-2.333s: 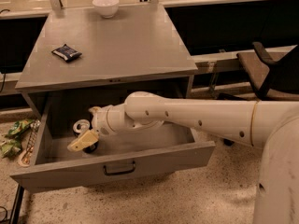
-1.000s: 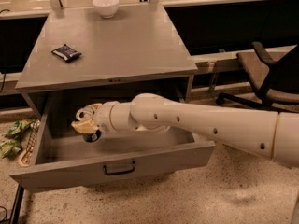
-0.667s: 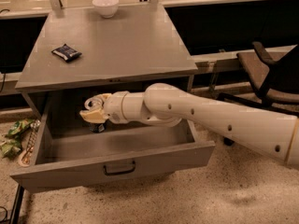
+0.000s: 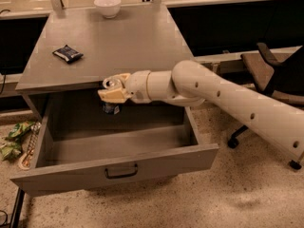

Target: Pick pepsi can from top drawer and place on counter

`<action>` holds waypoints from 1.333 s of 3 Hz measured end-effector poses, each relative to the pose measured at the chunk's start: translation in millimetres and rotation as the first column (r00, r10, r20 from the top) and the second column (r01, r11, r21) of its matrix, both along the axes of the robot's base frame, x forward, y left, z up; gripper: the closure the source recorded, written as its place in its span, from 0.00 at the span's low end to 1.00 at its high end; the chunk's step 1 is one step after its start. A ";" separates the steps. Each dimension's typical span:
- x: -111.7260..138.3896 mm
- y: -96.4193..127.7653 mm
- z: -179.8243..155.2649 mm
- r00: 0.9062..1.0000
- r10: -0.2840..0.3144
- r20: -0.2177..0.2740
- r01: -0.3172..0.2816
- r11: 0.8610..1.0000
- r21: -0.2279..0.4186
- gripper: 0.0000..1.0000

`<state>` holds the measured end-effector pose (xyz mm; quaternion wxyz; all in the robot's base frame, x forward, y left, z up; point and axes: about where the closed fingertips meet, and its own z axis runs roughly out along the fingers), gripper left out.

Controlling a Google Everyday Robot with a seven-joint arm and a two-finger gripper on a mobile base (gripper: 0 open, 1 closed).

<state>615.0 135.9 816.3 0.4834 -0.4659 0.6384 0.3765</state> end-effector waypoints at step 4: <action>26.2 -45.1 82.4 0.988 0.003 0.152 -0.018 0.995 0.100 1.00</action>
Offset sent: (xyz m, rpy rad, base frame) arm 0.0364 -0.0738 0.0958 0.1336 -0.1795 0.0042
